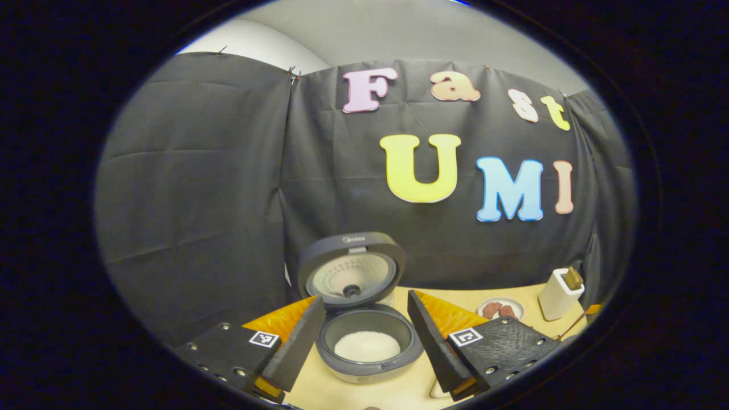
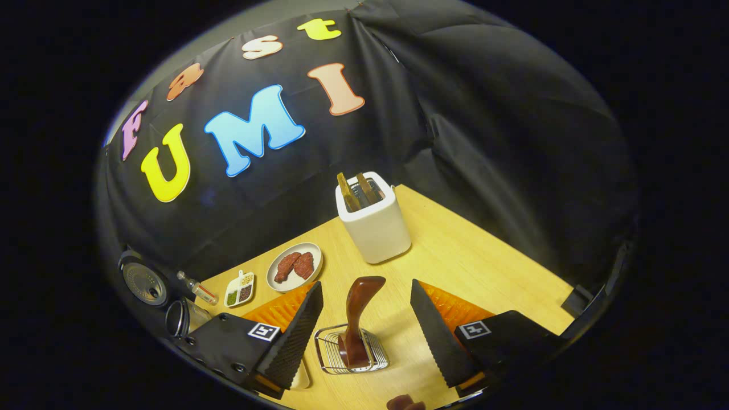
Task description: Close the left gripper, press the button to open the rice cooker; take a wooden spoon from the chopstick holder with the right hand, scoop a spoonful of rice and pour it into the rice cooker, then put the wooden spoon back into the chopstick holder.
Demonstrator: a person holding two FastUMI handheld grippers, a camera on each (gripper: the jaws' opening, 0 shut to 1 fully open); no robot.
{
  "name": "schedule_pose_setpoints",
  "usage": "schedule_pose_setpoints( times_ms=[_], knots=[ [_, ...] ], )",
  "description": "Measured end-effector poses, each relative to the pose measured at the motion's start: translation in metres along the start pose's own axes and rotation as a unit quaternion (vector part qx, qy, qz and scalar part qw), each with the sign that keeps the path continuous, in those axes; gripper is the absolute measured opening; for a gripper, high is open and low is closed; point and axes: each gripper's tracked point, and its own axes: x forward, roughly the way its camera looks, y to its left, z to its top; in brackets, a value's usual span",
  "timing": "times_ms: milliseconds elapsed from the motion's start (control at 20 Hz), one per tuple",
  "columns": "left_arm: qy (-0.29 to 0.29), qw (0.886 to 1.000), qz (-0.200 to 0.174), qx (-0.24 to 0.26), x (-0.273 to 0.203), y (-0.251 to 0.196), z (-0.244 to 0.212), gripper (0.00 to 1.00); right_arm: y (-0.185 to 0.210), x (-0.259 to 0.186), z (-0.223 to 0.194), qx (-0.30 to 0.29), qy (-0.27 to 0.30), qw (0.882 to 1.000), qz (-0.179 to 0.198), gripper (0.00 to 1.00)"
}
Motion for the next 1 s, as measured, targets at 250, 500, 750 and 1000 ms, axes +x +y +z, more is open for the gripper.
schedule_pose_setpoints(
  times_ms=[250,500,750,1000],
  knots=[
    [-0.025,0.999,-0.029,-0.014,0.059,0.026,0.049,0.92,0.027,-0.049,0.021,-0.072,-0.053,0.996,-0.006,0.98],
    [-0.002,0.999,-0.036,-0.038,0.126,0.045,0.062,0.92,0.055,-0.097,0.047,-0.118,-0.115,0.986,-0.008,0.98],
    [0.037,0.995,-0.053,-0.075,0.191,0.047,0.049,0.92,0.083,-0.142,0.055,-0.13,-0.151,0.98,-0.018,0.98],
    [0.1,0.989,-0.064,-0.083,0.237,0.034,0.019,0.92,0.089,-0.159,0.073,-0.134,-0.182,0.974,-0.013,0.98]
  ],
)
